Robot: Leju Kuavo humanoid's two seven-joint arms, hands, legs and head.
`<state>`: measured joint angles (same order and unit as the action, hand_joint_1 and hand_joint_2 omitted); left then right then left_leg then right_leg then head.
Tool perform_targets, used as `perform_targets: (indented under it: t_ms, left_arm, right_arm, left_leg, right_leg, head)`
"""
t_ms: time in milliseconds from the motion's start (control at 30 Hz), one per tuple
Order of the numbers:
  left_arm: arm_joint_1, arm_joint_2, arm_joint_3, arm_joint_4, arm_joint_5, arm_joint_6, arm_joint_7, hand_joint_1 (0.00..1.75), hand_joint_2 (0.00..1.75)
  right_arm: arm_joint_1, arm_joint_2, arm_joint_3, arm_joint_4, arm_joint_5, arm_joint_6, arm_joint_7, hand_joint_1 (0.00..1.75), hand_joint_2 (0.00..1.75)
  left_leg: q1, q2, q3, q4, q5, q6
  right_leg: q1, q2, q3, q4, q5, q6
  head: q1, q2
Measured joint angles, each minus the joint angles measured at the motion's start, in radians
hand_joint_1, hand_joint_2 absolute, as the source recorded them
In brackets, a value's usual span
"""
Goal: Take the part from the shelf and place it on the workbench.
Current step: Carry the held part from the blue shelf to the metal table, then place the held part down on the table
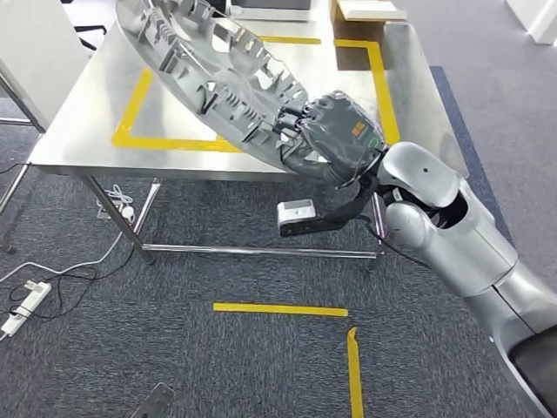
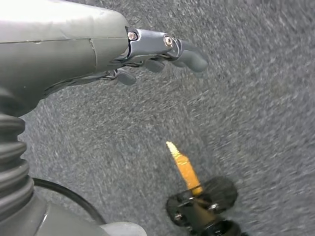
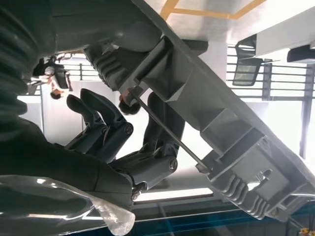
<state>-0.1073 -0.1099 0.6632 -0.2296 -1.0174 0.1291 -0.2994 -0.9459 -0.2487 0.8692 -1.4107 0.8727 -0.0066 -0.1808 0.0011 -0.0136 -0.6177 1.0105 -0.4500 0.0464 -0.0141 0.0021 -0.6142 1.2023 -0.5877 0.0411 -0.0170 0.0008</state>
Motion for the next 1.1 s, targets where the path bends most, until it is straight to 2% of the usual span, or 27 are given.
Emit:
perform_targets:
  t_ms: [33, 67, 100, 133, 167, 233, 267, 300, 400, 433, 467, 533, 567, 600, 633, 700, 733, 767, 800, 833, 933, 967, 1000, 1067, 1100]
  left_arm:
    - [0.001, 0.0, 0.0, 0.0, 0.0, -0.001, 0.0, 0.0, 1.75]
    - [0.003, 0.0, 0.0, 0.0, 0.0, -0.001, 0.001, 0.0, 1.75]
    - [0.005, 0.0, 0.0, 0.0, 0.0, -0.002, 0.002, 0.0, 1.75]
    - [0.008, 0.0, 0.0, 0.0, -0.001, -0.002, 0.005, 0.0, 1.75]
    - [0.009, 0.0, 0.0, 0.0, -0.002, -0.002, 0.01, 0.0, 1.75]
    - [0.014, 0.0, 0.0, 0.002, -0.007, -0.002, 0.029, 0.0, 1.75]
    - [0.015, 0.001, 0.0, 0.003, -0.009, 0.0, 0.041, 0.0, 1.75]
    - [0.015, 0.001, 0.0, 0.004, -0.012, 0.003, 0.054, 0.0, 1.75]
    - [0.015, 0.006, 0.0, 0.004, -0.017, 0.012, 0.075, 0.0, 1.75]
    - [0.016, 0.007, 0.0, 0.004, -0.02, 0.016, 0.079, 0.0, 1.75]
    - [0.017, 0.008, 0.0, 0.004, -0.022, 0.023, 0.084, 0.0, 1.75]
    - [0.019, 0.008, 0.0, 0.005, -0.025, 0.035, 0.093, 0.0, 1.75]
    - [0.021, 0.009, 0.0, 0.005, -0.025, 0.039, 0.097, 0.0, 1.75]
    - [0.023, 0.009, 0.0, 0.005, -0.026, 0.041, 0.099, 0.0, 1.75]
    - [0.025, 0.009, 0.0, 0.005, -0.026, 0.042, 0.1, 0.0, 1.75]
    - [0.027, 0.01, 0.0, 0.005, -0.028, 0.044, 0.101, 0.0, 1.75]
    - [0.027, 0.011, 0.0, 0.005, -0.029, 0.046, 0.102, 0.0, 1.75]
    - [0.027, 0.011, 0.0, 0.006, -0.031, 0.049, 0.103, 0.0, 1.75]
    - [0.027, 0.011, 0.0, 0.006, -0.032, 0.051, 0.104, 0.0, 1.75]
    - [0.027, 0.011, 0.0, 0.006, -0.033, 0.053, 0.104, 0.0, 1.75]
    - [0.025, 0.011, 0.0, 0.006, -0.034, 0.055, 0.102, 0.0, 1.75]
    - [0.022, 0.01, 0.0, 0.006, -0.035, 0.056, 0.102, 0.0, 1.75]
    - [0.02, 0.01, 0.0, 0.006, -0.035, 0.056, 0.101, 0.0, 1.75]
    - [0.018, 0.01, 0.0, 0.006, -0.035, 0.049, 0.099, 0.0, 1.75]
    - [0.018, 0.009, 0.0, 0.006, -0.035, 0.04, 0.094, 0.0, 1.75]
  right_arm:
    - [0.005, 0.0, 0.001, 0.001, 0.0, 0.0, 0.0, 1.75, 1.75]
    - [0.011, 0.0, 0.002, 0.002, 0.0, 0.0, 0.0, 1.75, 1.75]
    - [0.016, 0.0, 0.002, 0.003, 0.0, 0.0, 0.0, 1.75, 1.75]
    - [0.02, 0.0, 0.003, 0.004, 0.0, 0.0, 0.0, 1.75, 1.75]
    - [0.022, 0.0, 0.002, 0.005, 0.0, 0.0, 0.0, 1.75, 1.75]
    - [0.023, -0.001, 0.002, 0.009, 0.001, 0.0, 0.0, 1.75, 1.75]
    - [0.023, -0.001, 0.002, 0.01, 0.002, 0.0, 0.001, 1.75, 1.75]
    - [0.022, -0.001, 0.002, 0.01, 0.003, -0.001, 0.001, 1.75, 1.75]
    - [0.015, 0.0, -0.008, 0.005, 0.008, -0.002, 0.004, 1.75, 1.75]
    - [0.013, 0.0, -0.013, 0.005, 0.011, -0.002, 0.005, 1.75, 1.75]
    - [0.013, 0.0, -0.016, 0.005, 0.013, -0.002, 0.006, 1.75, 1.75]
    - [0.015, 0.0, -0.018, 0.005, 0.018, -0.003, 0.007, 1.75, 1.75]
    - [0.019, 0.0, -0.018, 0.005, 0.02, -0.003, 0.007, 1.75, 1.75]
    - [0.022, 0.0, -0.018, 0.005, 0.021, -0.003, 0.008, 1.75, 1.75]
    - [0.025, 0.0, -0.017, 0.006, 0.021, -0.003, 0.008, 1.75, 1.75]
    - [0.028, 0.0, -0.017, 0.006, 0.021, -0.003, 0.009, 1.75, 1.75]
    - [0.028, 0.001, -0.017, 0.006, 0.022, -0.003, 0.009, 1.75, 1.75]
    - [0.028, 0.001, -0.016, 0.006, 0.022, -0.003, 0.009, 1.75, 1.75]
    - [0.028, 0.002, -0.016, 0.006, 0.023, -0.004, 0.009, 1.75, 1.75]
    - [0.028, 0.003, -0.017, 0.006, 0.025, -0.004, 0.008, 1.75, 1.75]
    - [0.027, 0.003, -0.019, 0.006, 0.029, -0.004, 0.008, 1.75, 1.75]
    - [0.027, 0.003, -0.02, 0.006, 0.03, -0.004, 0.009, 1.75, 1.75]
    - [0.026, 0.004, -0.021, 0.006, 0.031, -0.005, 0.009, 1.75, 1.75]
    - [0.028, 0.005, -0.02, 0.007, 0.032, -0.005, 0.009, 1.75, 1.75]
    - [0.032, 0.006, -0.019, 0.007, 0.033, -0.005, 0.009, 1.75, 1.75]
  left_leg:
    - [-0.002, -0.001, 0.011, -0.001, -0.01, 0.003]
    - [-0.004, -0.003, 0.024, -0.001, -0.022, 0.005]
    - [-0.006, -0.005, 0.041, -0.001, -0.035, 0.006]
    - [-0.008, -0.008, 0.061, -0.001, -0.05, 0.006]
    - [-0.01, -0.011, 0.082, -0.001, -0.065, 0.006]
    - [-0.015, -0.015, 0.118, 0.002, -0.095, 0.002]
    - [-0.016, -0.015, 0.128, 0.003, -0.108, -0.003]
    - [-0.015, -0.015, 0.136, 0.005, -0.118, -0.009]
    - [-0.015, -0.01, 0.141, 0.025, -0.127, -0.024]
    - [-0.014, -0.008, 0.126, 0.057, -0.127, -0.03]
    - [-0.012, -0.005, 0.096, 0.108, -0.135, -0.037]
    - [-0.002, 0.0, 0.012, 0.229, -0.178, -0.054]
    - [0.003, 0.002, -0.026, 0.269, -0.2, -0.061]
    - [0.008, 0.003, -0.051, 0.28, -0.207, -0.067]
    - [0.011, 0.004, -0.06, 0.258, -0.185, -0.071]
    - [0.016, 0.007, -0.044, 0.141, -0.077, -0.076]
    - [0.016, 0.008, -0.033, 0.083, -0.037, -0.077]
    - [0.014, 0.01, -0.025, 0.044, -0.011, -0.073]
    - [0.012, 0.01, -0.022, 0.028, -0.004, -0.065]
    - [0.008, 0.01, -0.022, 0.027, -0.009, -0.056]
    - [0.01, 0.008, -0.015, 0.022, 0.003, -0.034]
    - [0.012, 0.007, -0.012, 0.019, 0.005, -0.029]
    - [0.012, 0.007, -0.012, 0.018, 0.005, -0.026]
    - [0.01, 0.006, -0.012, 0.018, 0.003, -0.021]
    - [0.008, 0.006, -0.01, 0.018, 0.001, -0.02]
  right_leg:
    - [0.003, 0.002, -0.049, 0.06, -0.025, -0.003]
    - [0.005, 0.003, -0.089, 0.096, -0.048, -0.005]
    - [0.007, 0.004, -0.114, 0.1, -0.056, -0.007]
    - [0.007, 0.004, -0.126, 0.072, -0.041, -0.009]
    - [0.008, 0.004, -0.127, 0.019, 0.002, -0.011]
    - [0.014, 0.004, -0.121, -0.108, 0.138, -0.02]
    - [0.017, 0.004, -0.115, -0.148, 0.187, -0.026]
    - [0.021, 0.005, -0.111, -0.167, 0.21, -0.031]
    - [0.018, 0.005, -0.084, -0.177, 0.193, -0.046]
    - [0.015, 0.003, -0.073, -0.181, 0.188, -0.05]
    - [0.012, 0.002, -0.063, -0.184, 0.182, -0.053]
    - [0.01, 0.001, -0.047, -0.185, 0.166, -0.055]
    - [0.009, 0.002, -0.039, -0.185, 0.157, -0.053]
    - [0.007, 0.002, -0.029, -0.185, 0.148, -0.05]
    - [0.004, 0.003, -0.017, -0.185, 0.14, -0.047]
    - [-0.002, 0.003, 0.006, -0.184, 0.124, -0.039]
    - [-0.005, 0.004, 0.014, -0.184, 0.118, -0.034]
    - [-0.005, 0.006, 0.018, -0.183, 0.113, -0.028]
    - [-0.005, 0.007, 0.019, -0.183, 0.109, -0.022]
    - [-0.004, 0.008, 0.021, -0.184, 0.107, -0.015]
    - [-0.005, 0.005, 0.016, -0.174, 0.088, 0.002]
    - [-0.005, 0.004, 0.002, -0.145, 0.069, 0.005]
    - [-0.005, 0.003, -0.023, -0.094, 0.041, 0.006]
    - [-0.004, 0.003, -0.089, 0.037, -0.01, 0.006]
    - [-0.003, 0.002, -0.112, 0.078, -0.017, 0.005]
  head:
    - [0.001, 0.0]
    - [0.001, 0.0]
    - [0.001, 0.0]
    - [0.002, 0.0]
    - [0.002, 0.0]
    - [0.003, 0.0]
    - [0.002, 0.0]
    - [0.003, 0.0]
    - [0.004, 0.0]
    - [0.002, 0.0]
    - [0.0, 0.0]
    - [-0.003, 0.0]
    - [-0.002, 0.0]
    - [-0.003, 0.0]
    - [-0.002, 0.0]
    - [-0.003, 0.0]
    - [-0.003, 0.0]
    - [-0.004, 0.0]
    - [-0.004, 0.0]
    - [-0.004, 0.0]
    - [-0.002, 0.0]
    - [0.0, 0.0]
    - [0.002, 0.0]
    - [0.004, 0.0]
    - [0.005, 0.0]
